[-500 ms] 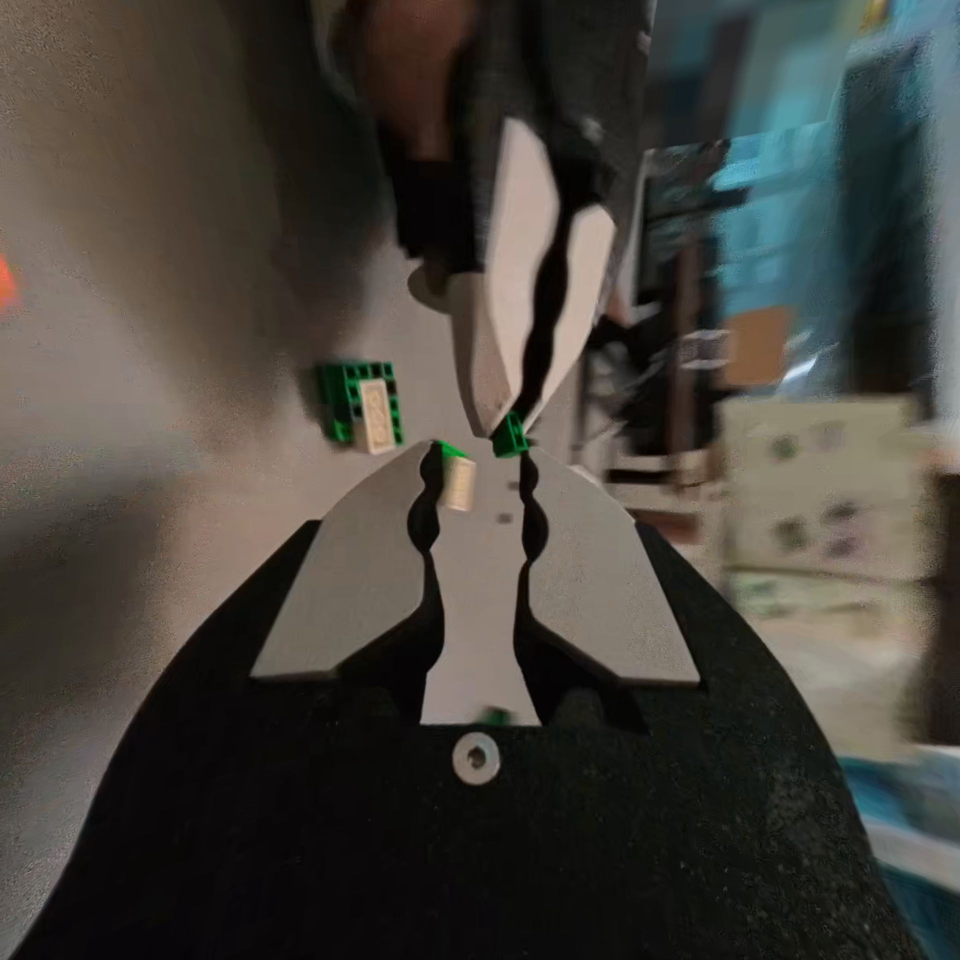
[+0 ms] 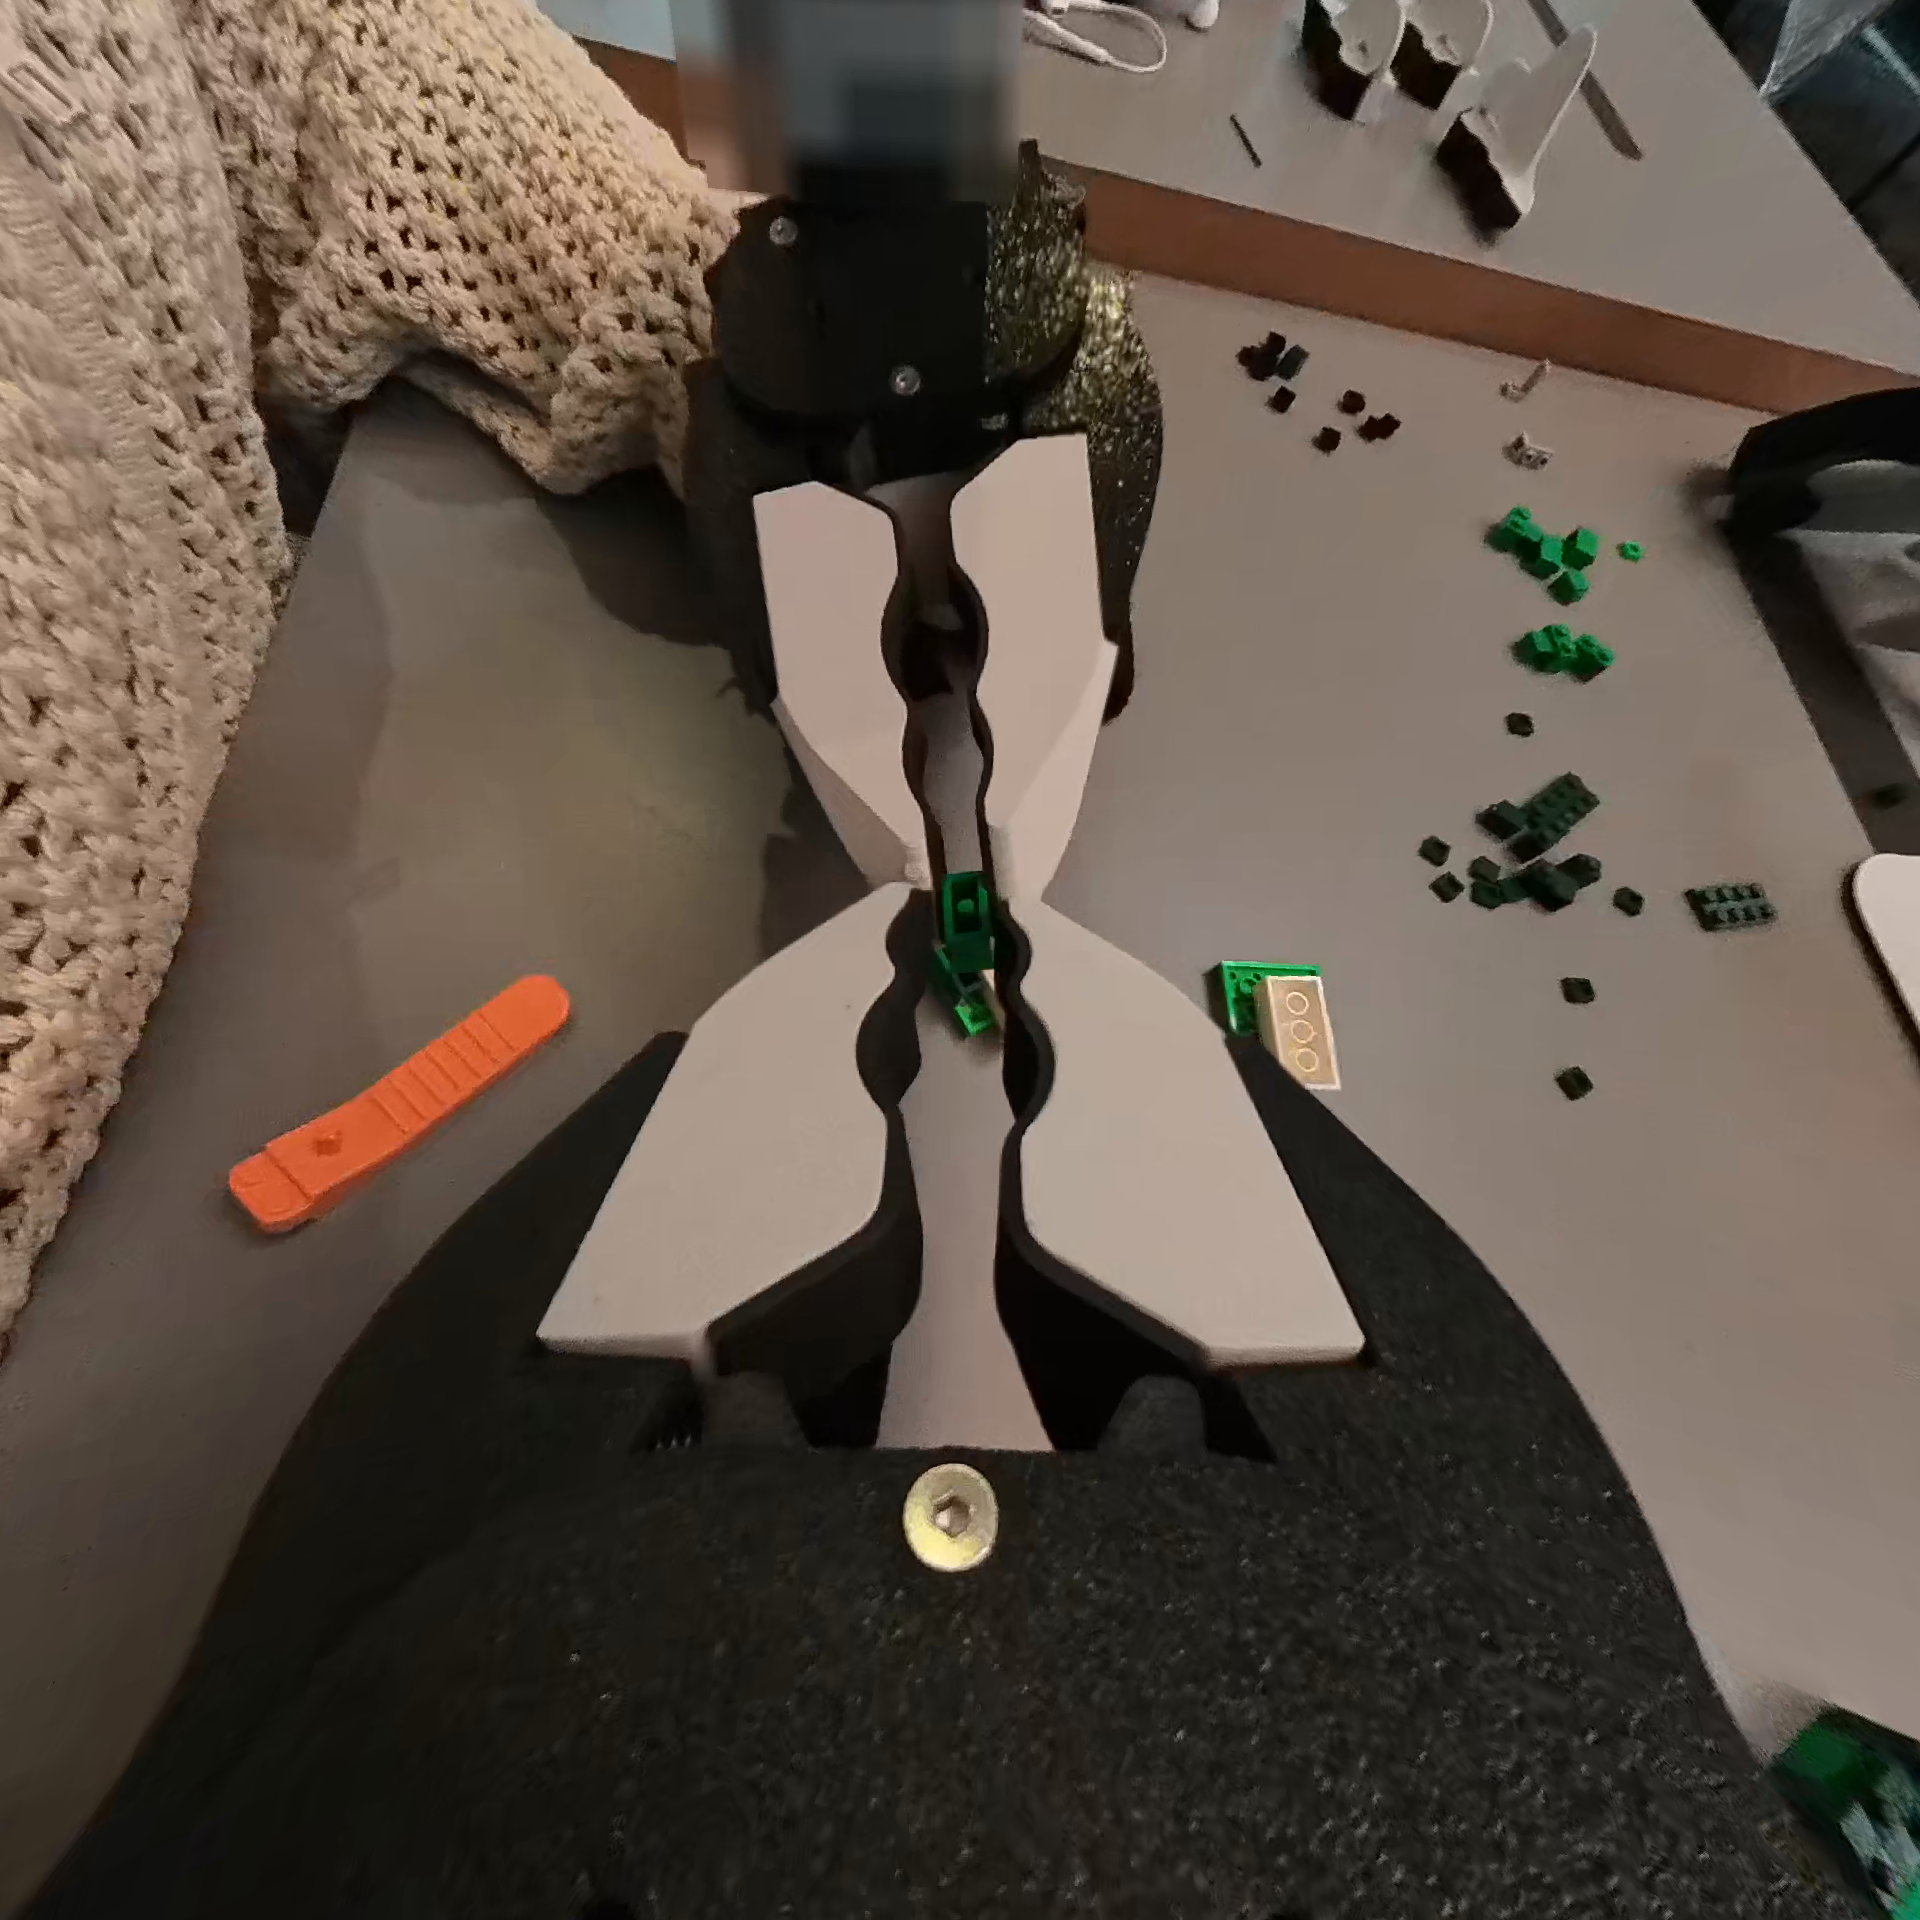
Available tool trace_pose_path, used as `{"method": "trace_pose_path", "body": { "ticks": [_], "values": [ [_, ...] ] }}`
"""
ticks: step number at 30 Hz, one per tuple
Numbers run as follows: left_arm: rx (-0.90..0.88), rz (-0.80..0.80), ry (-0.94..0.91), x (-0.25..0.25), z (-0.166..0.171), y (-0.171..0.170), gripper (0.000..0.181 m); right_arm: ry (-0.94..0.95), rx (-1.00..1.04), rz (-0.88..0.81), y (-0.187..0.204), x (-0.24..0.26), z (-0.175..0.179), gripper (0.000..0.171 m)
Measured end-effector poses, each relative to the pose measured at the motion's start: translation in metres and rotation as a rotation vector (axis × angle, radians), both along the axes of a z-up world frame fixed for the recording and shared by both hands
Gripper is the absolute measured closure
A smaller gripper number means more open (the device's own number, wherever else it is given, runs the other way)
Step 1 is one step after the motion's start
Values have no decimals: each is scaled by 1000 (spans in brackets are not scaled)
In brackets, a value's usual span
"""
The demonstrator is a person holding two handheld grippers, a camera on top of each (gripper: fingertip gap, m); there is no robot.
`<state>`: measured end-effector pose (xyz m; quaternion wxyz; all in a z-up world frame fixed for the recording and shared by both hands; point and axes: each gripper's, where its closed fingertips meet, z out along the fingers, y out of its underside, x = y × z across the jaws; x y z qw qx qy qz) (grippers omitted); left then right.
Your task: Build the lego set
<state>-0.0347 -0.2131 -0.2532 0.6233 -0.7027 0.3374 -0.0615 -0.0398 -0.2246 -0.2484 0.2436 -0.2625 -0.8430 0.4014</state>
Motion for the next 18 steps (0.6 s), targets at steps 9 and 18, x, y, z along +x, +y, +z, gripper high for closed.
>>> {"method": "trace_pose_path", "body": {
  "ticks": [9,18],
  "values": [
    [-15,-3,-5,0,-2,1,174,-25,33,6,4,1,-5,162],
    [-231,147,-152,-22,-14,10,138,-12,17,-51,18,-1,-4,163]
  ]
}}
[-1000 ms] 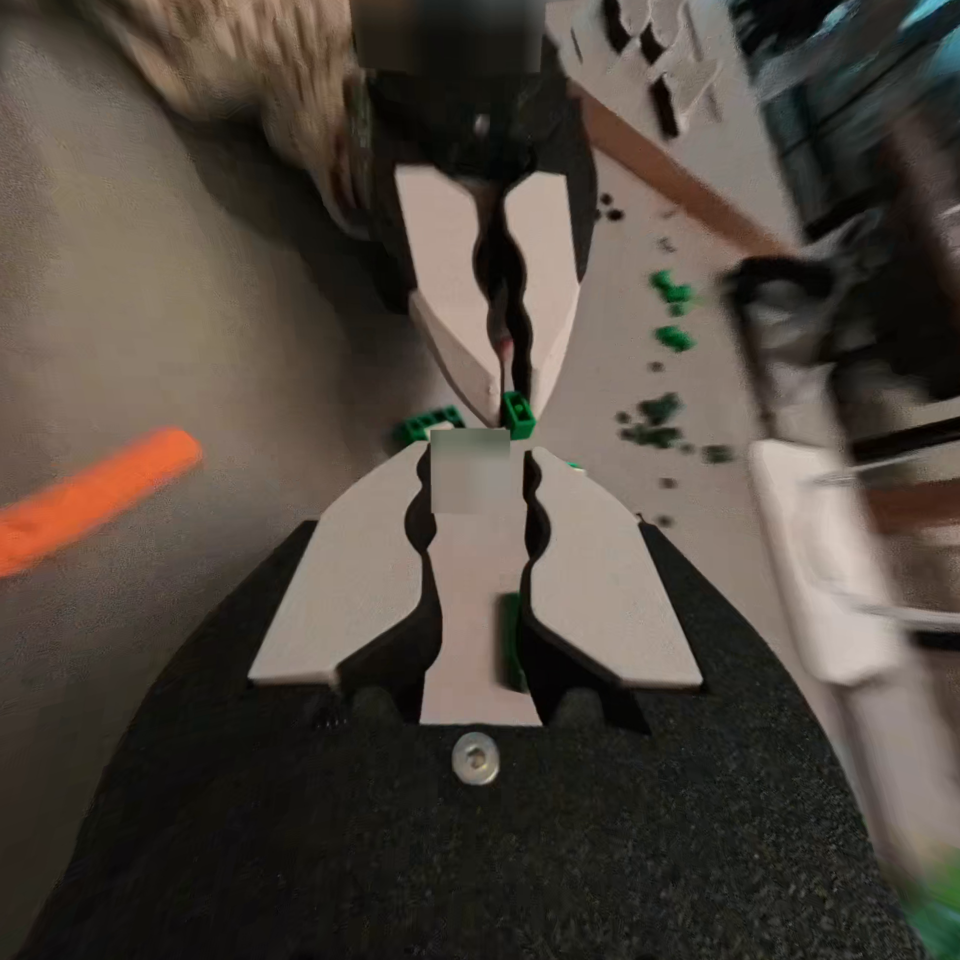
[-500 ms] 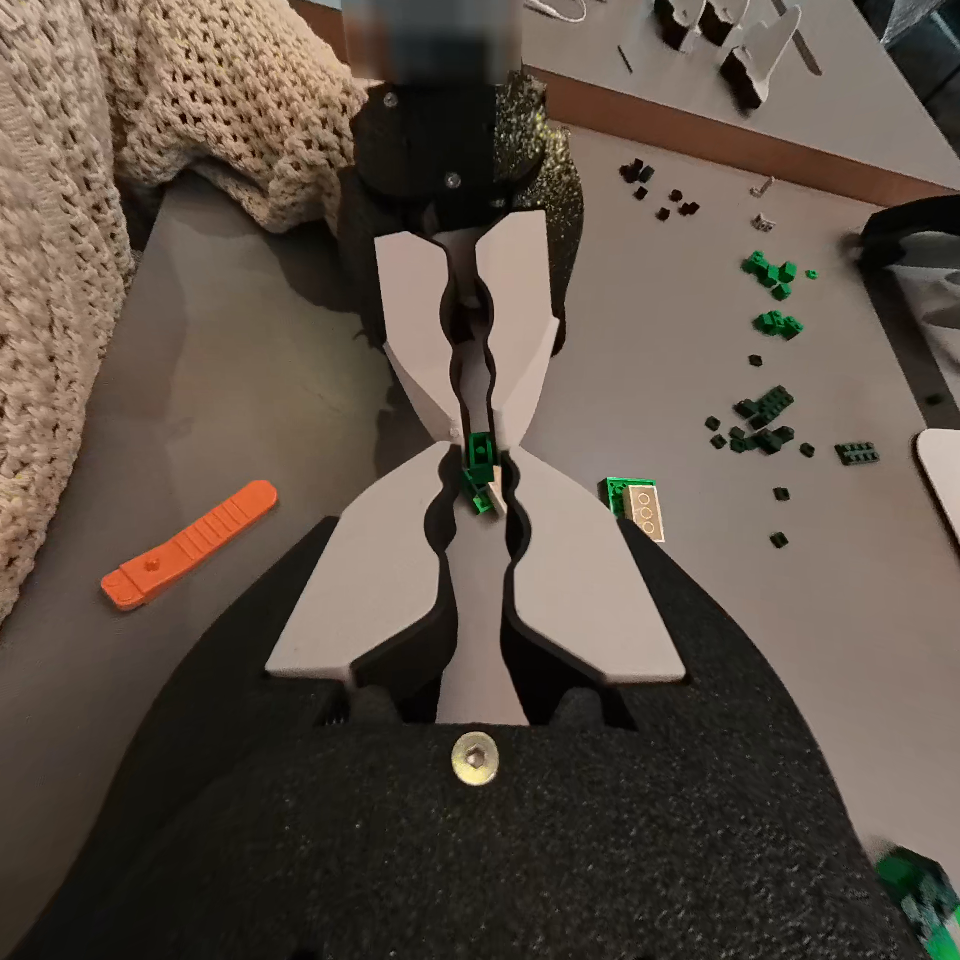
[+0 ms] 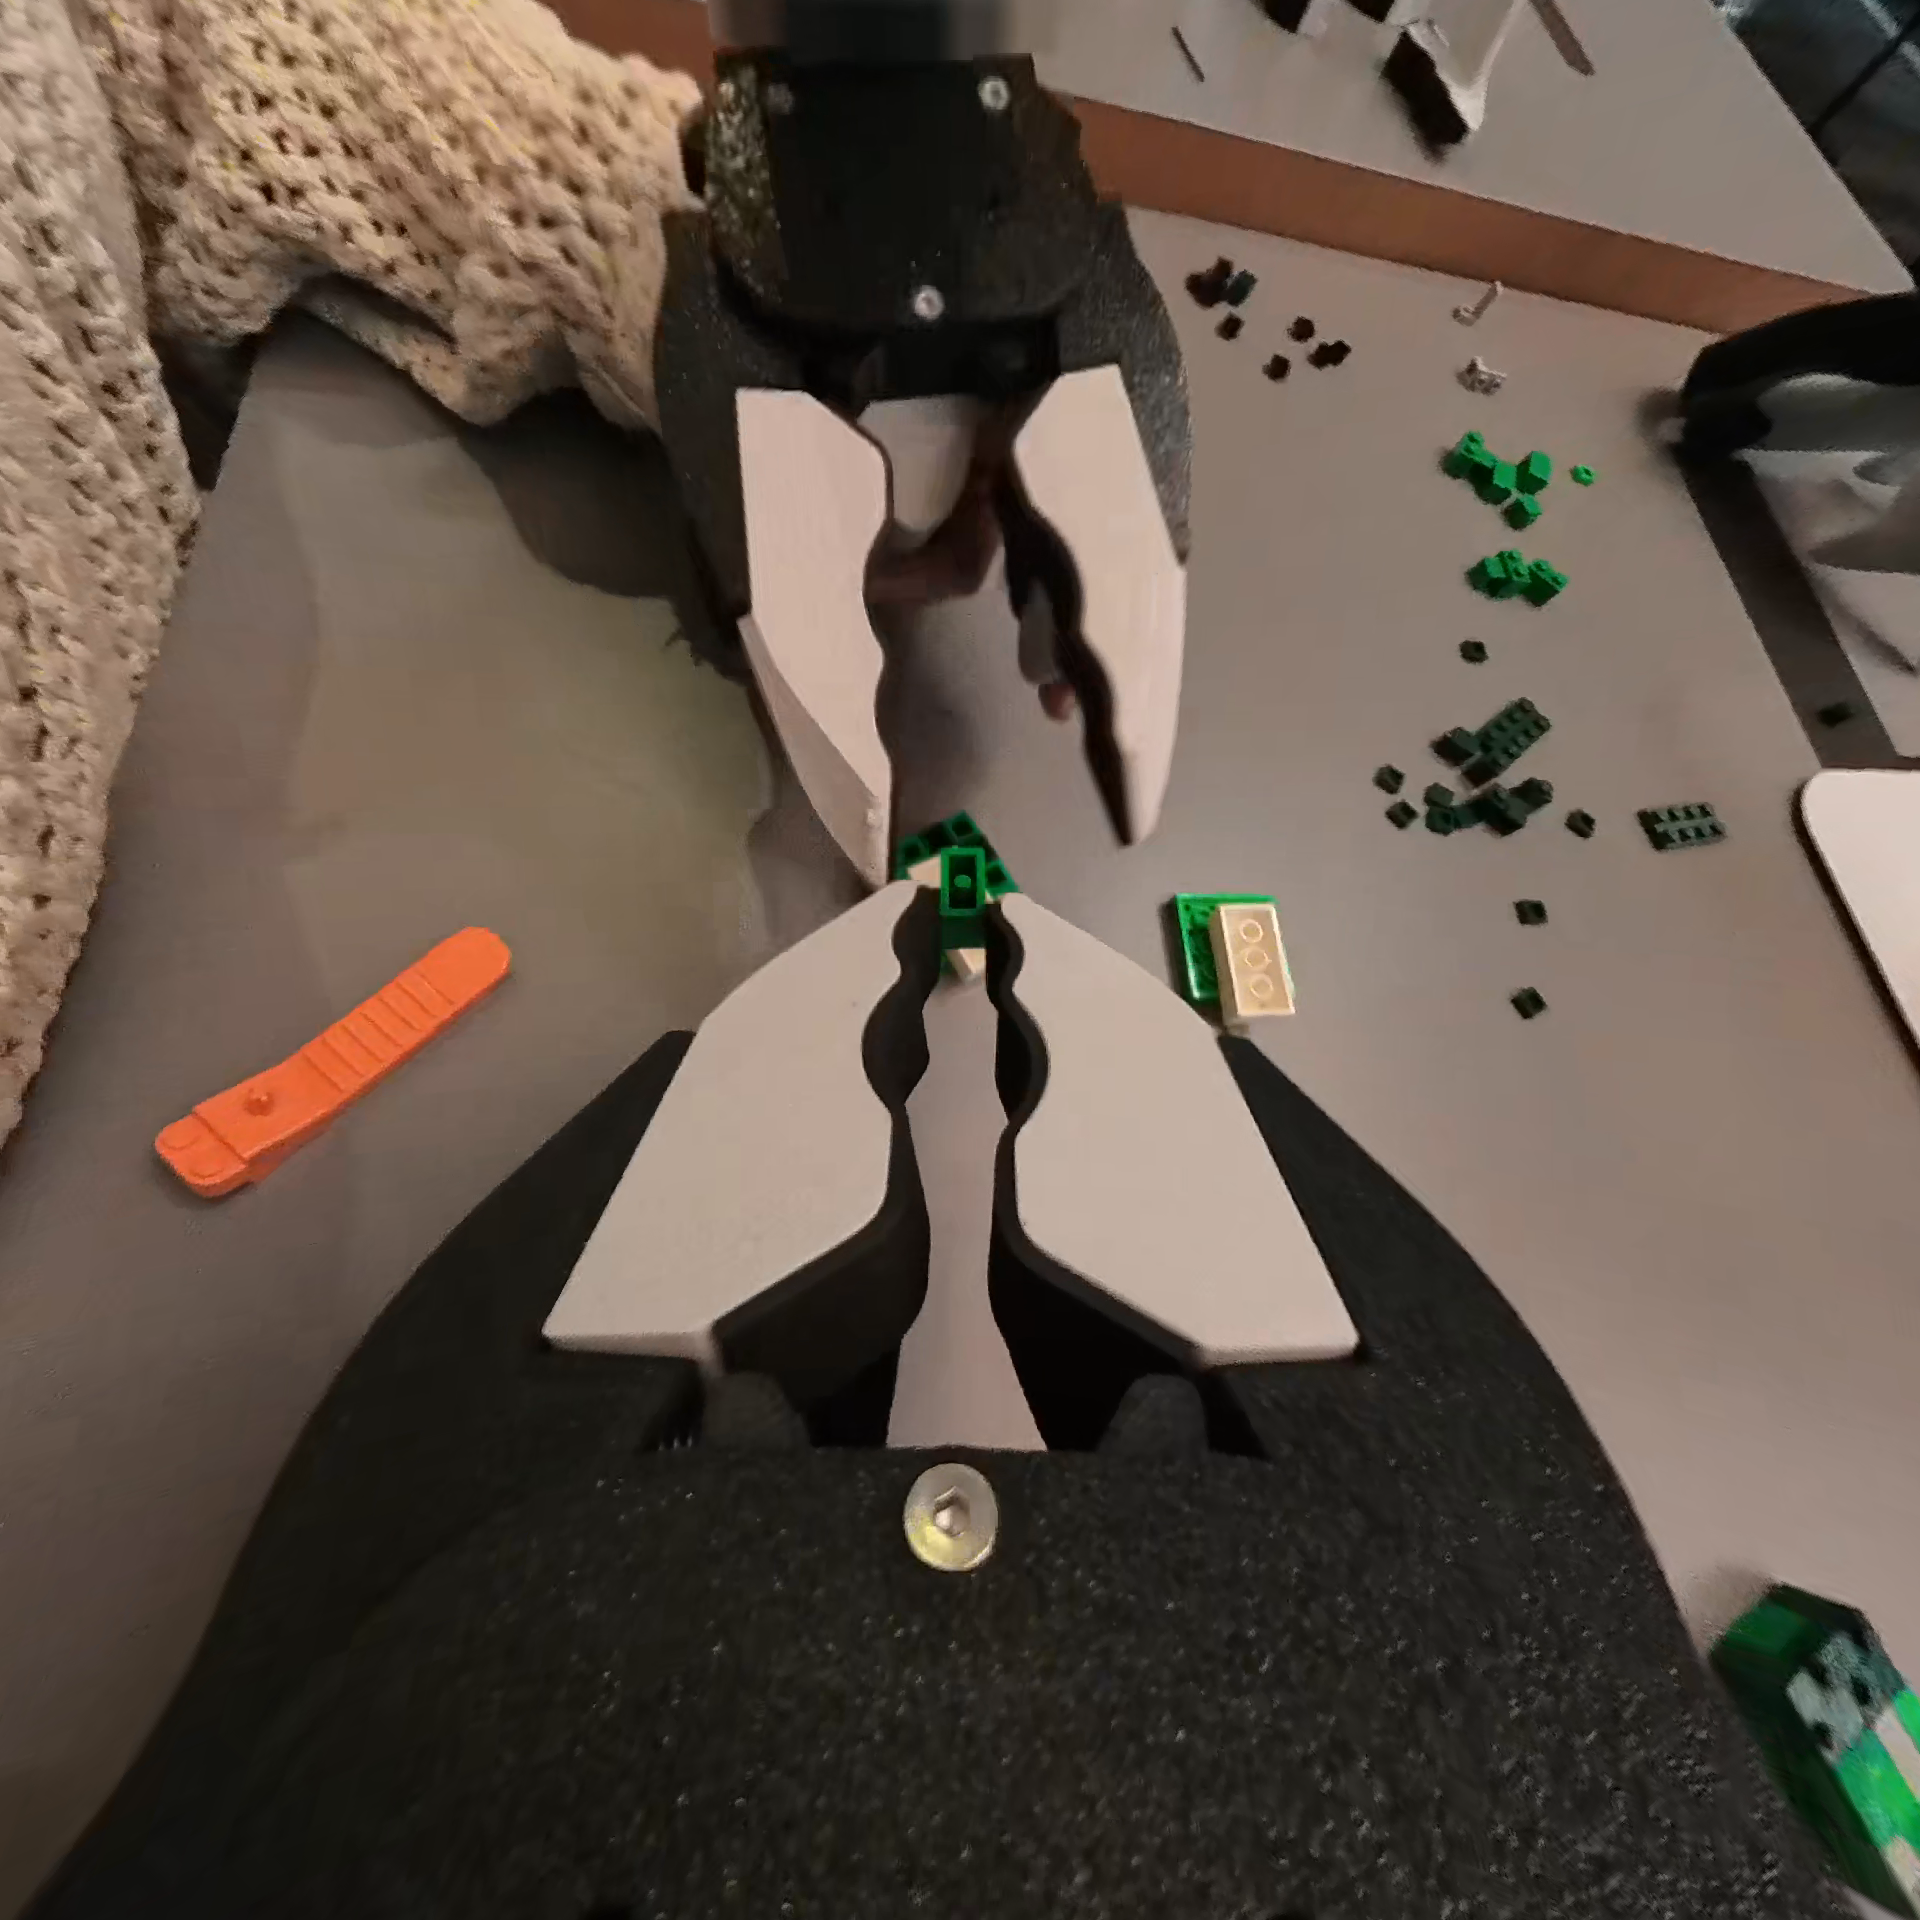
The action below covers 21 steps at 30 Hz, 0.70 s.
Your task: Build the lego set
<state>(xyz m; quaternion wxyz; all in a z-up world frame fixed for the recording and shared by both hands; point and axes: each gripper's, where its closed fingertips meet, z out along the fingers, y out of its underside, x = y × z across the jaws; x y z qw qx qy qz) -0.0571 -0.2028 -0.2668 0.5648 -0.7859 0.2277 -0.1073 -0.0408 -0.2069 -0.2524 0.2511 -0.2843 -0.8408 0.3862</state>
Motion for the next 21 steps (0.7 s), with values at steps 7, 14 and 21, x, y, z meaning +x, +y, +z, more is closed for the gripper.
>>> {"method": "trace_pose_path", "body": {
  "ticks": [7,14,21],
  "values": [
    [-290,110,120,-12,-40,-2,105,-30,-92,-101,19,-1,-16,163],
    [-328,172,345,-13,-49,-8,123,-57,-120,-94,17,0,-24,163],
    [-403,147,199,-7,-55,-12,135,-72,-159,-79,14,2,-23,163]
  ]
}}
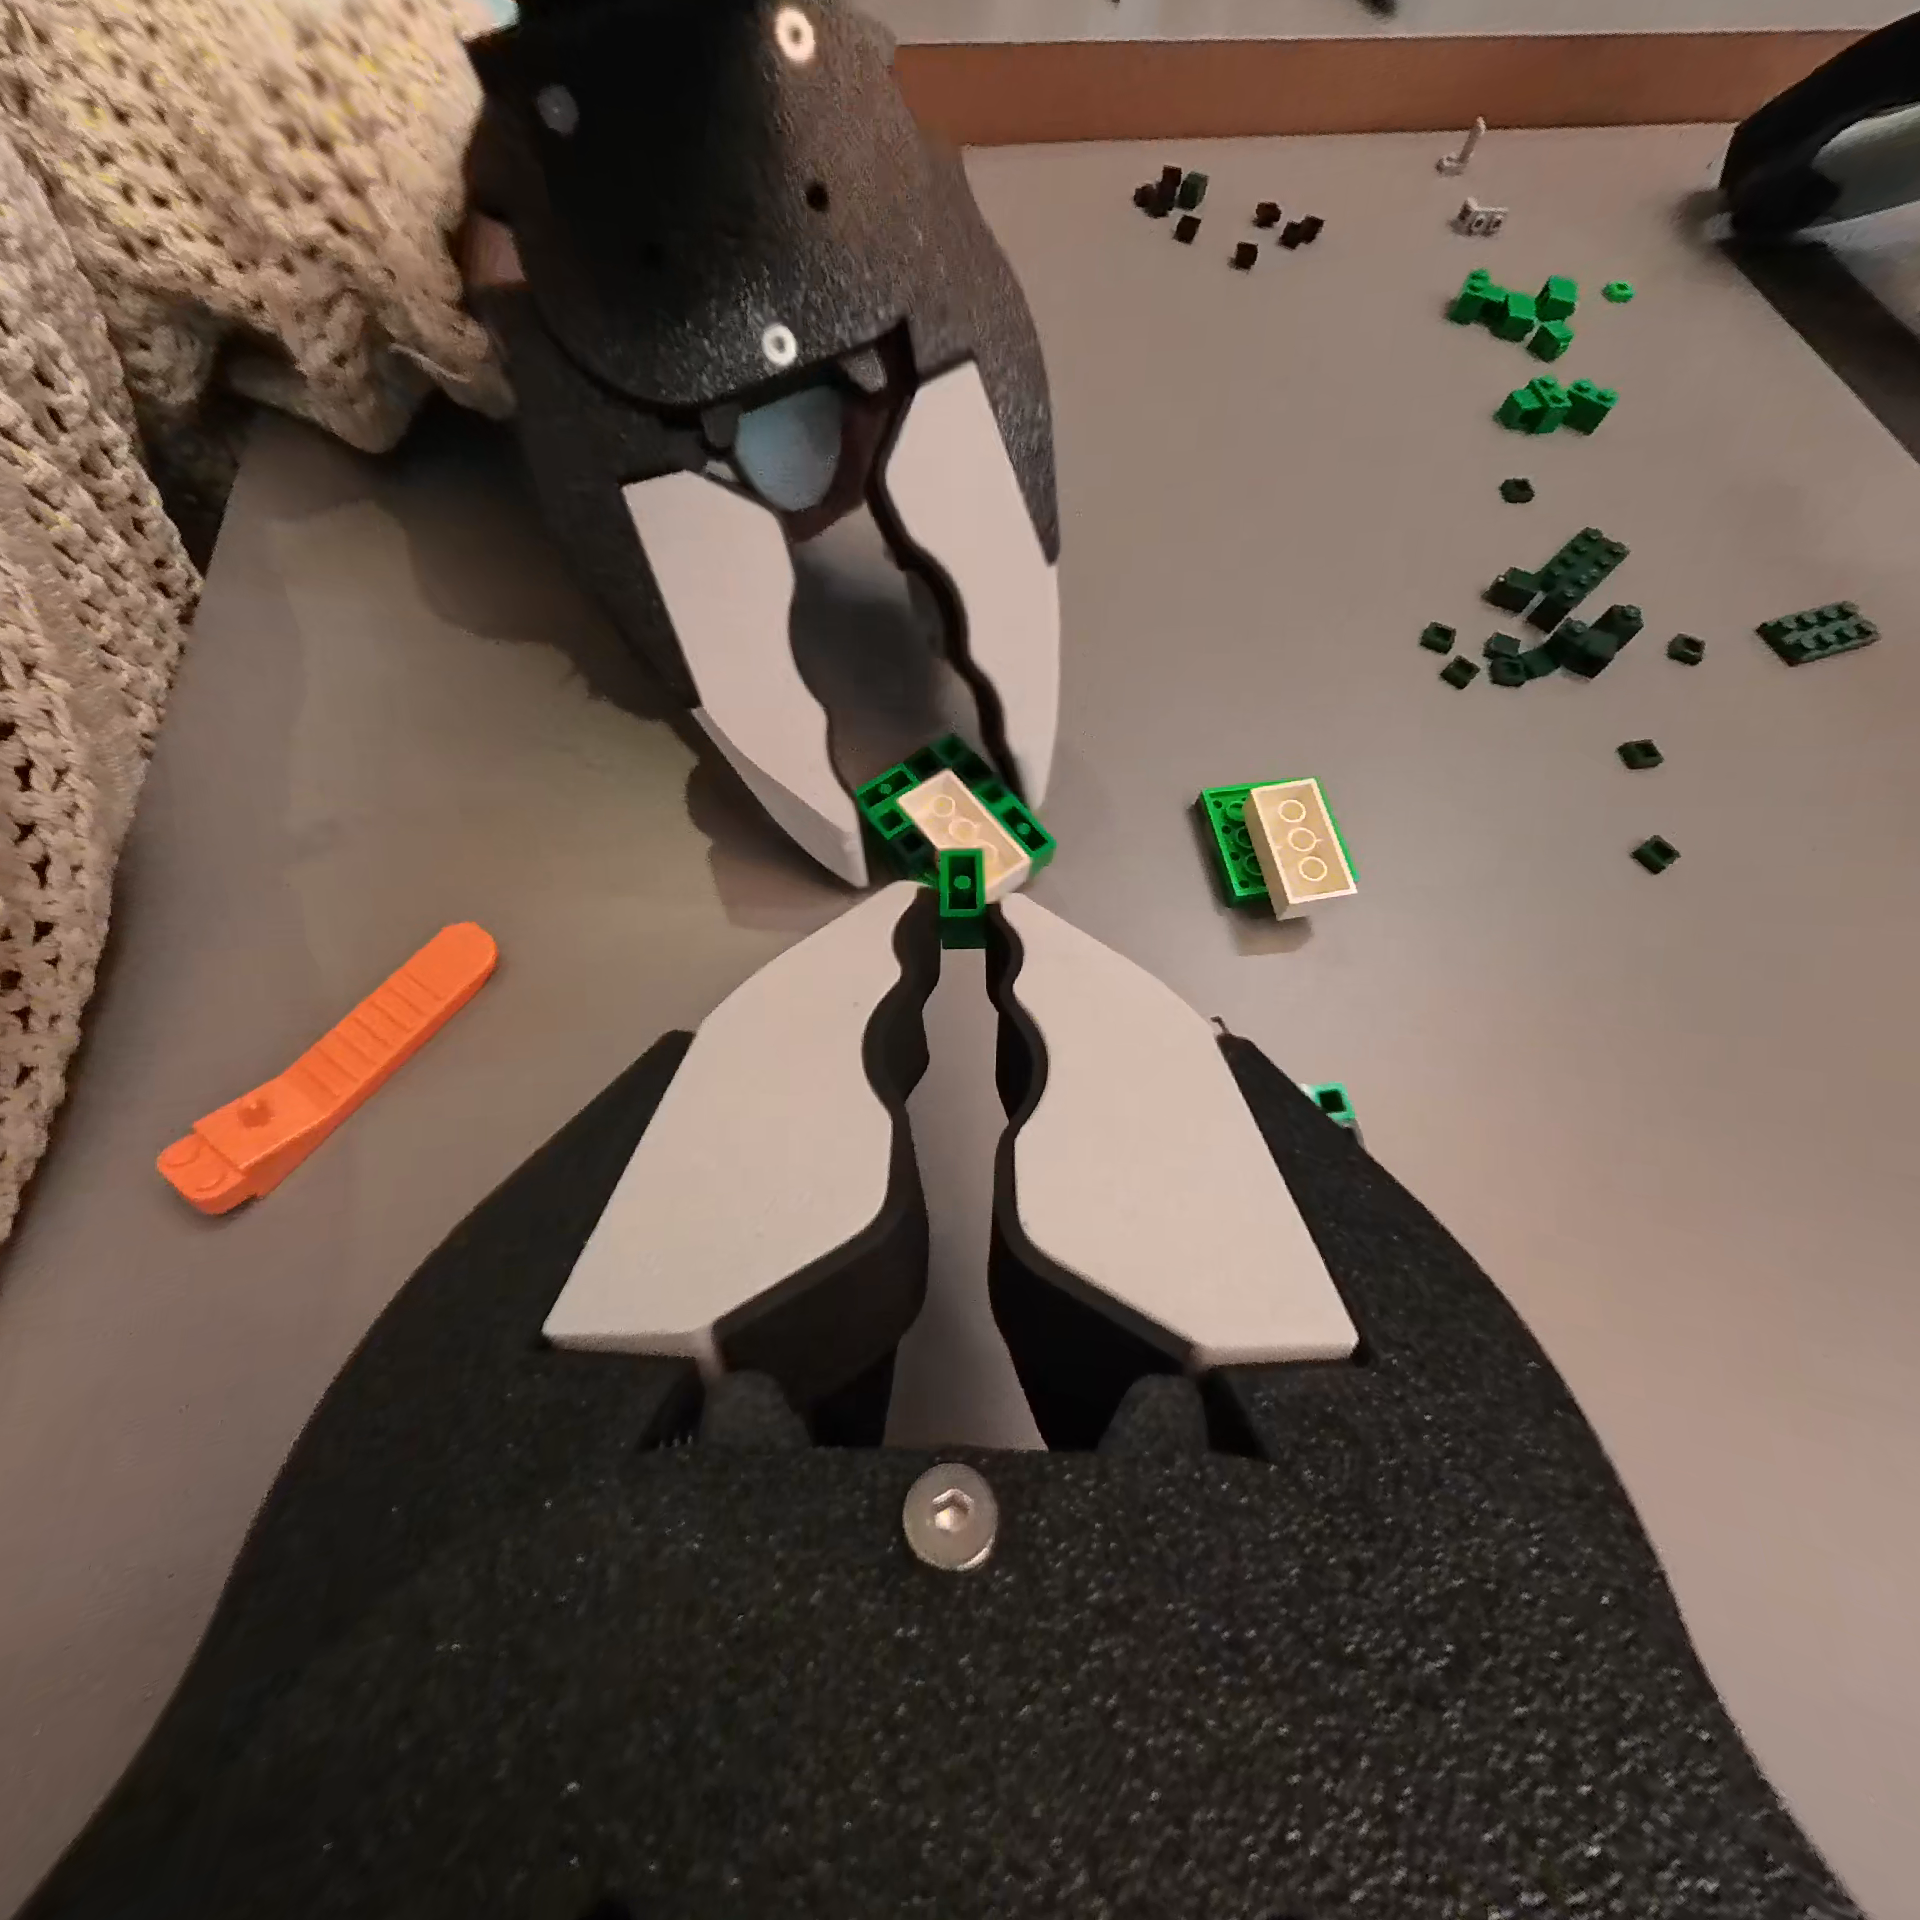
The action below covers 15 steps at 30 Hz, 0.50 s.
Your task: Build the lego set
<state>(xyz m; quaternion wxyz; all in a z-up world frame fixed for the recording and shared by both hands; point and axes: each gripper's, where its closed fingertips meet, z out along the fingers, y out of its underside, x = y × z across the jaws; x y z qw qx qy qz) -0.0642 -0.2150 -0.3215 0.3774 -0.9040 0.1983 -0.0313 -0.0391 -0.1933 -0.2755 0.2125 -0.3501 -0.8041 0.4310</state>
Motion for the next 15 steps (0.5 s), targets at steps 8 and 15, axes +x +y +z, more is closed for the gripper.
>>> {"method": "trace_pose_path", "body": {
  "ticks": [8,15],
  "values": [
    [244,-75,-131,7,26,14,145,4,61,49,0,3,8,163],
    [413,-90,-340,17,63,14,146,-42,157,123,-10,5,56,163]
  ]
}}
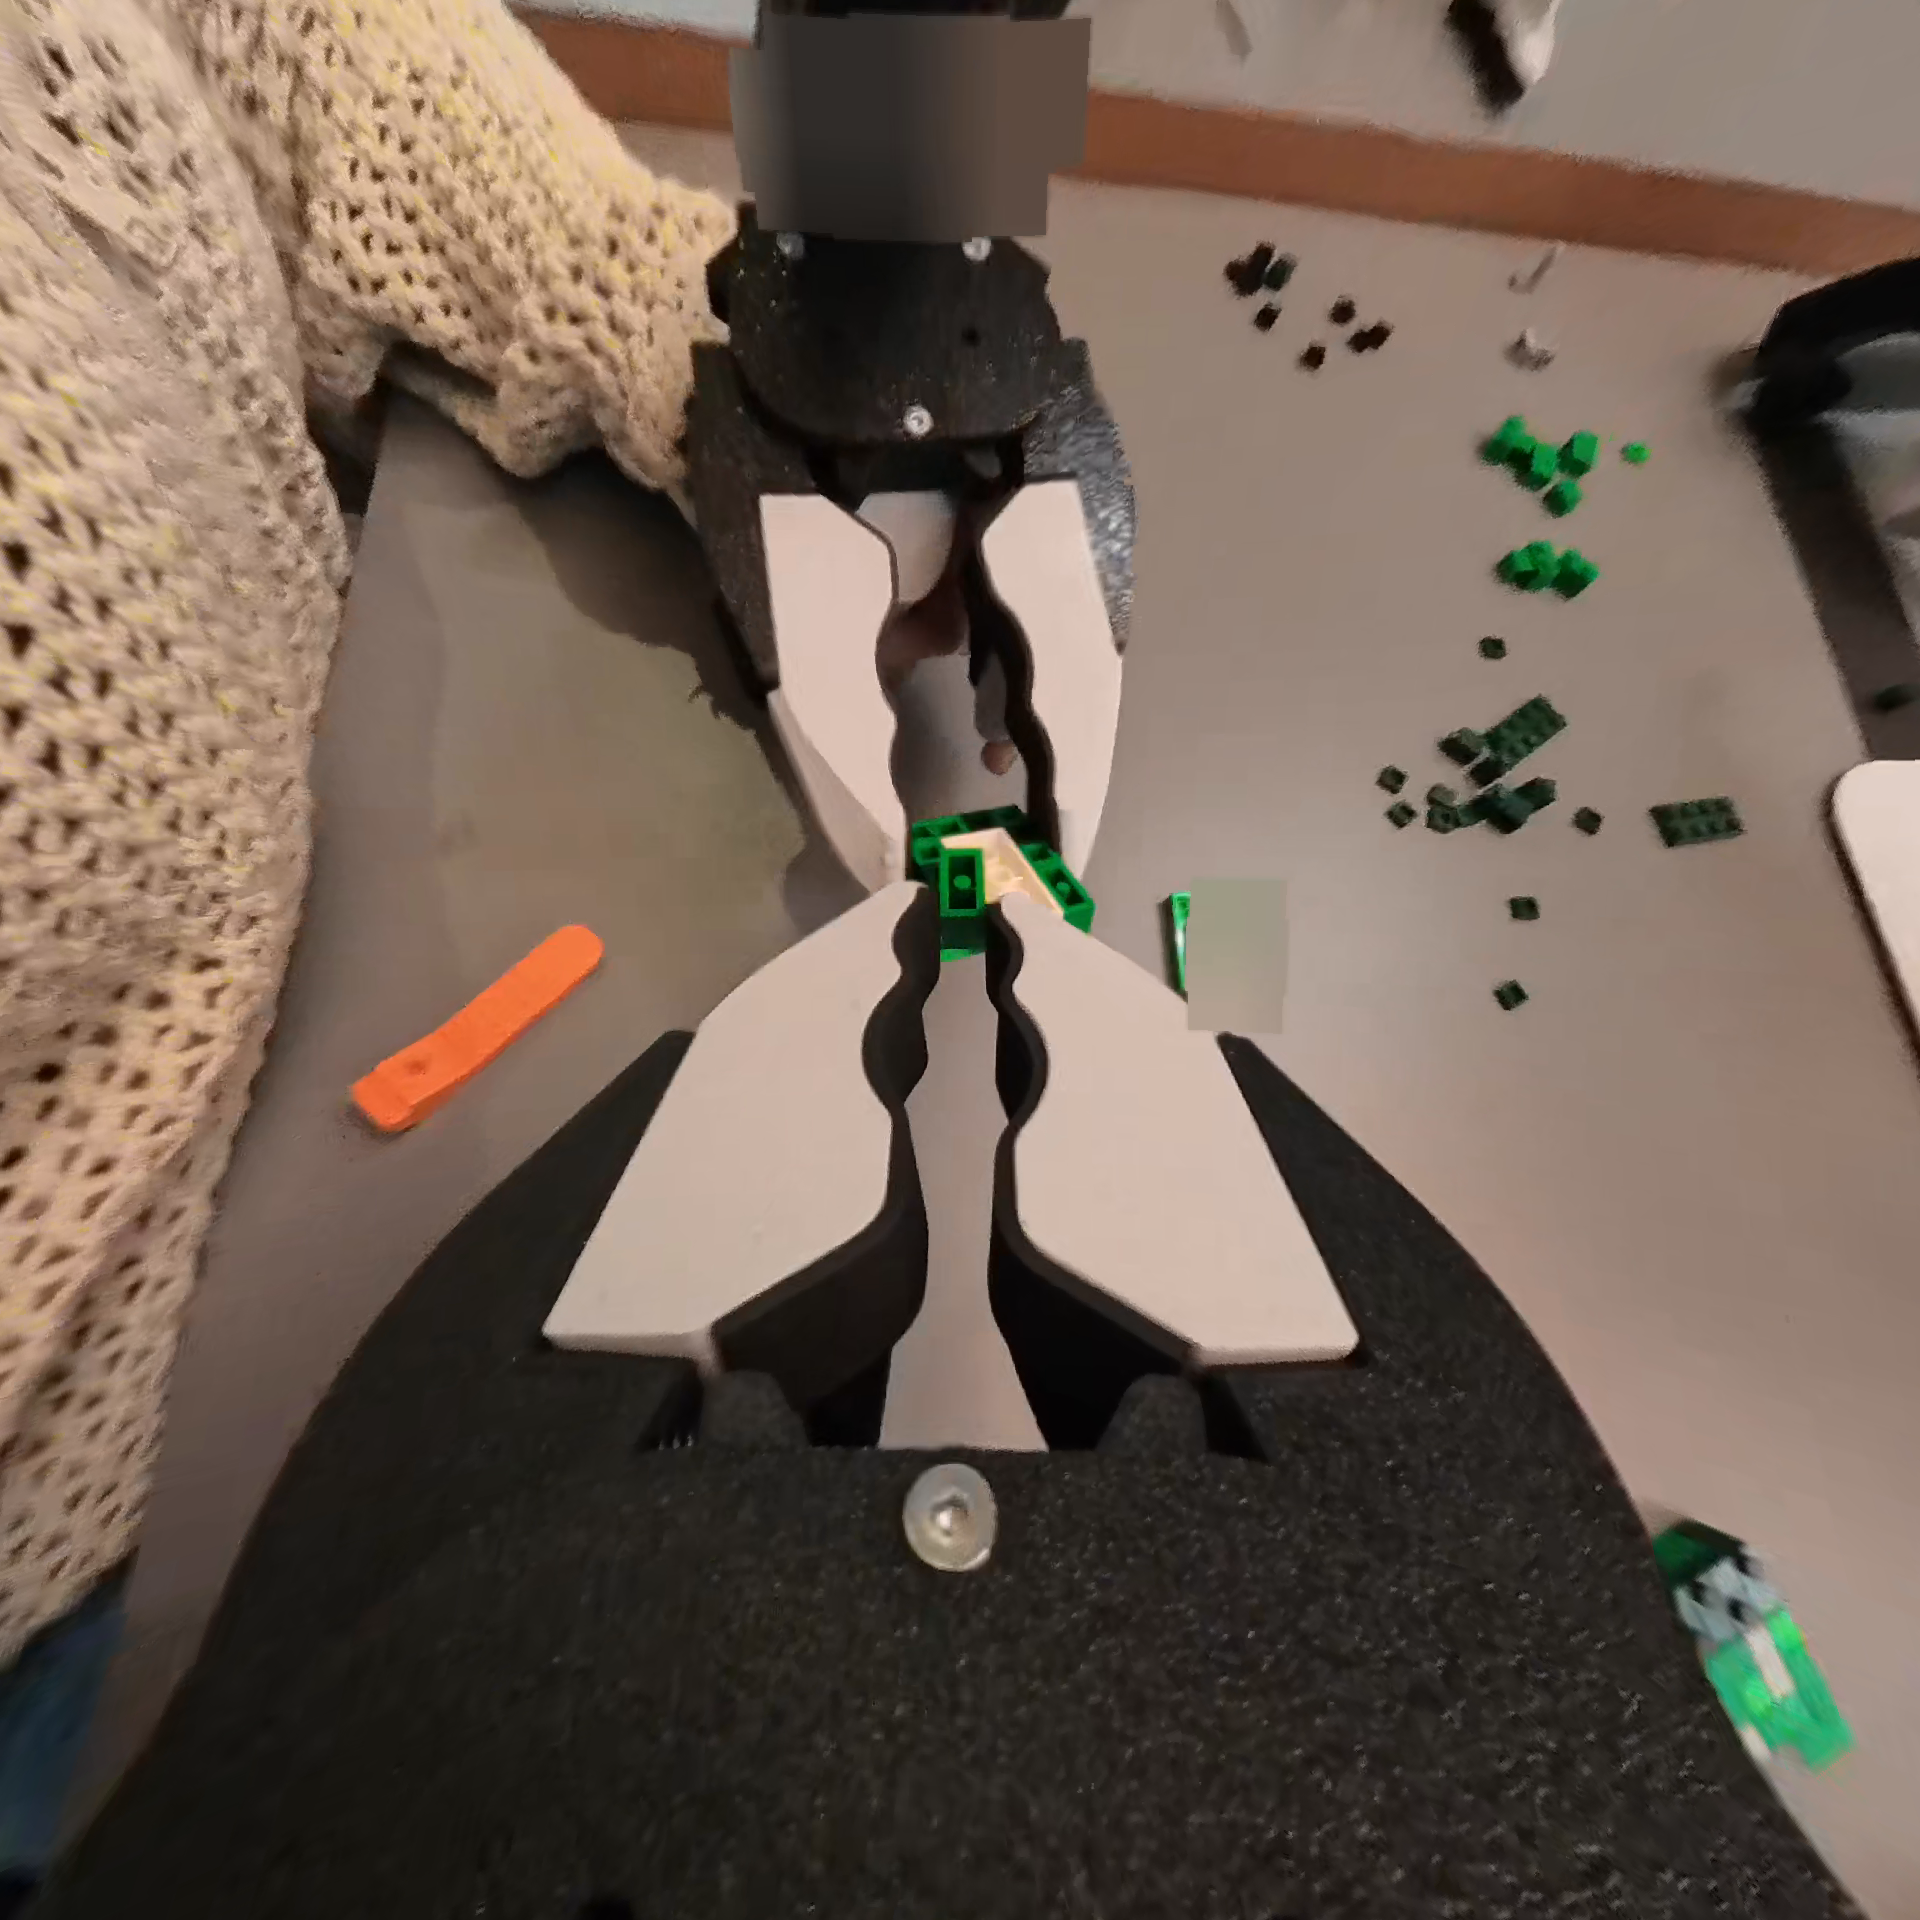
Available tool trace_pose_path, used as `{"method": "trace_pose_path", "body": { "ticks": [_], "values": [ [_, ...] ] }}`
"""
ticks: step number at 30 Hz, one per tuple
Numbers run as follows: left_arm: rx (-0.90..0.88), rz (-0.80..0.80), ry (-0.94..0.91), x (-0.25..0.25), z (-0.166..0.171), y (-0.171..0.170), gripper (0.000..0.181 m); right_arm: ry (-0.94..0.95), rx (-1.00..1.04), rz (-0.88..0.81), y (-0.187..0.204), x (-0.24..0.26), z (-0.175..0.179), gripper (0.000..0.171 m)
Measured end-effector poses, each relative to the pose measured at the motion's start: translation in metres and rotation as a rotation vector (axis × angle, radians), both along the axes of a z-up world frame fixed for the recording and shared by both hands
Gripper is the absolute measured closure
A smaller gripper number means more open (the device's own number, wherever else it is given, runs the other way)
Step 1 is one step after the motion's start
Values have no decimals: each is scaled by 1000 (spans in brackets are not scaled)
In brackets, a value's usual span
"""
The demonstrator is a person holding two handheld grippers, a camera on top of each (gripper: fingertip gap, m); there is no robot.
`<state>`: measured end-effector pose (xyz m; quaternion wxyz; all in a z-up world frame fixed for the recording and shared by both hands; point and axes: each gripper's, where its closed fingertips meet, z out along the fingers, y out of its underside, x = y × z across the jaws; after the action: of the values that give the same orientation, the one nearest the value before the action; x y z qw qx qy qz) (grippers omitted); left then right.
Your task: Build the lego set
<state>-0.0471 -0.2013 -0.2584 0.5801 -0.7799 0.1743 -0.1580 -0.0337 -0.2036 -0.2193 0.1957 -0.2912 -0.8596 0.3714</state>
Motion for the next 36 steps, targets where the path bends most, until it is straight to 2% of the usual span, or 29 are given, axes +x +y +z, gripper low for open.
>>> {"method": "trace_pose_path", "body": {
  "ticks": [4,7,16,21,36],
  "values": [
    [6,16,-23,0,-1,2,146,-172,130,55,-2,2,-5,163],
    [72,57,-31,-6,8,3,146,-227,218,78,-1,-3,-7,163],
    [289,240,-2,-31,38,0,146,-196,527,215,0,-31,12,163],
    [323,300,-16,-45,44,-2,146,-170,565,226,-1,-46,18,163],
    [309,303,-62,-48,42,-1,146,-111,667,271,-5,-50,17,163]
  ]
}}
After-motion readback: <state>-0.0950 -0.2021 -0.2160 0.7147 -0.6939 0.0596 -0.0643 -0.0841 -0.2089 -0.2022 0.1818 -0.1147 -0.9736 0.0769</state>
